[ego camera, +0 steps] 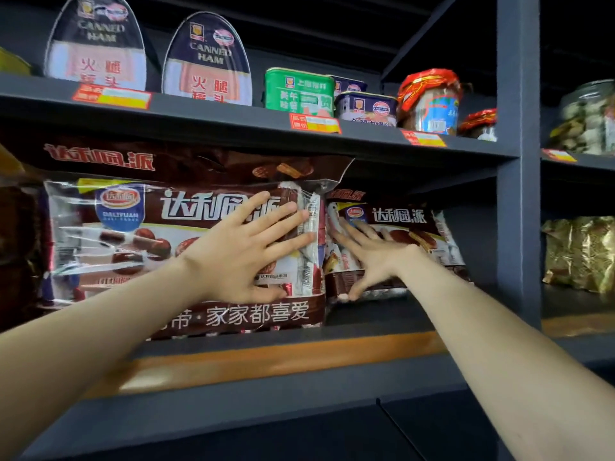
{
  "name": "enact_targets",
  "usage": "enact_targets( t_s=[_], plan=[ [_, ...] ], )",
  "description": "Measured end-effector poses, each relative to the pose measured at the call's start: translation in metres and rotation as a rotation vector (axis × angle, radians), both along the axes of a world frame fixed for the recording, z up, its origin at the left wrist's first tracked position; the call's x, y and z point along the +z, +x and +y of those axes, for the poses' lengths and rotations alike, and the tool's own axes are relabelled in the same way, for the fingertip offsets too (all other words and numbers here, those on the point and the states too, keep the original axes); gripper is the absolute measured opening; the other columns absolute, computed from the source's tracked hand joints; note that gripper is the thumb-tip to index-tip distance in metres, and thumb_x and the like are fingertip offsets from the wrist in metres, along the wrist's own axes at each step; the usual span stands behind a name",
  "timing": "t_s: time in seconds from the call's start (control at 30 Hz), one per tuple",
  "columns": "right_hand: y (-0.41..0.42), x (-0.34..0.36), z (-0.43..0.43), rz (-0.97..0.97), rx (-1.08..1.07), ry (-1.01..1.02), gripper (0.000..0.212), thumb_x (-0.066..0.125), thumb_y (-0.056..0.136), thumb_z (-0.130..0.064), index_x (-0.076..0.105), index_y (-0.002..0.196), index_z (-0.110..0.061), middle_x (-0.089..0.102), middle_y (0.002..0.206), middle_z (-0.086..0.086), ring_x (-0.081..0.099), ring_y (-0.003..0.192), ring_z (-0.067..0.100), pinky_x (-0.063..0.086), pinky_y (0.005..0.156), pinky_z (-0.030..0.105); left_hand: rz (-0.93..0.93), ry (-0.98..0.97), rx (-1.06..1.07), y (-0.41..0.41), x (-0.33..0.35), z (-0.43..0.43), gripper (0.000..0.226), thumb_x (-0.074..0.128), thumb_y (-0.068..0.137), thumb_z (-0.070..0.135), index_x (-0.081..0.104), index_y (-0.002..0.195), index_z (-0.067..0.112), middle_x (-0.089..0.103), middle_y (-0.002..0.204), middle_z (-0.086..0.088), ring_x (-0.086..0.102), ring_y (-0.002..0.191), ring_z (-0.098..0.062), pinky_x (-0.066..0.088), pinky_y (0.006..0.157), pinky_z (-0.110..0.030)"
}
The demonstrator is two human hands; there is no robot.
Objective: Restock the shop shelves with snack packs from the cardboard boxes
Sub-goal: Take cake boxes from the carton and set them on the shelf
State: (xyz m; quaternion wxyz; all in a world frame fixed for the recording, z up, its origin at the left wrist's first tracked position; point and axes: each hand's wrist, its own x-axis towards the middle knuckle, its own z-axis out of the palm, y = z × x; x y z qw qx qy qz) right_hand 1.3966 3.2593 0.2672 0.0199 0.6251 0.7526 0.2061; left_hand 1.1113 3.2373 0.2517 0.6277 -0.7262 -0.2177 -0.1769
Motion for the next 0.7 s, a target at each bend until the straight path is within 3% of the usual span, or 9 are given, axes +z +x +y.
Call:
enact_targets(
  t_s=[0.23, 0.37, 0.43, 0.57, 0.7],
  plan=[
    [-0.009, -0.009, 0.043, -0.150, -0.021, 0.018, 0.127, 0.065, 0.068, -0.074, -0.028, 0.145, -0.034, -0.040, 0.150, -0.003, -0.044, 0.130, 0.023, -0.013, 0.108, 0.068, -0.003, 0.016, -0.008, 0.000, -0.001, -0.001, 0.086, 0.035, 0.087, 0.071, 0.025, 0.153, 0.018, 0.023, 0.157, -0.015, 0.019, 0.146, -0.029, 0.007, 0.119, -0.053],
    [0.019, -0.001, 0.044, -0.240, 0.079, -0.004, 0.128, 0.070, 0.066, -0.070, -0.034, 0.135, -0.038, -0.042, 0.145, -0.004, -0.045, 0.129, 0.021, -0.026, 0.107, 0.053, -0.011, 0.004, 0.013, 0.000, -0.002, -0.001, 0.086, 0.036, 0.087, 0.072, 0.023, 0.153, 0.018, 0.021, 0.158, -0.013, 0.018, 0.147, -0.029, 0.008, 0.118, -0.054],
    [0.035, 0.009, 0.039, -0.276, 0.086, 0.014, 0.130, 0.072, 0.066, -0.067, -0.034, 0.137, -0.038, -0.041, 0.146, -0.004, -0.040, 0.134, 0.019, -0.024, 0.108, 0.046, -0.009, 0.002, 0.025, 0.000, -0.001, -0.002, 0.086, 0.034, 0.087, 0.072, 0.023, 0.153, 0.018, 0.020, 0.158, -0.013, 0.017, 0.147, -0.029, 0.008, 0.118, -0.054],
    [0.043, 0.011, 0.039, -0.179, -0.155, 0.141, 0.139, 0.074, 0.059, -0.070, -0.043, 0.127, -0.042, -0.051, 0.137, -0.005, -0.044, 0.127, 0.021, -0.011, 0.111, 0.065, -0.007, -0.002, 0.044, 0.001, -0.001, -0.004, 0.086, 0.034, 0.087, 0.072, 0.023, 0.153, 0.018, 0.020, 0.158, -0.013, 0.017, 0.147, -0.029, 0.008, 0.119, -0.054],
    [0.036, 0.000, 0.050, -0.157, -0.172, 0.145, 0.141, 0.074, 0.062, -0.068, -0.053, 0.117, -0.041, -0.057, 0.131, -0.001, -0.046, 0.126, 0.027, -0.003, 0.109, 0.071, -0.009, -0.021, 0.048, 0.001, -0.002, -0.006, 0.087, 0.034, 0.087, 0.073, 0.024, 0.153, 0.018, 0.020, 0.158, -0.013, 0.017, 0.147, -0.029, 0.008, 0.118, -0.054]
  ],
)
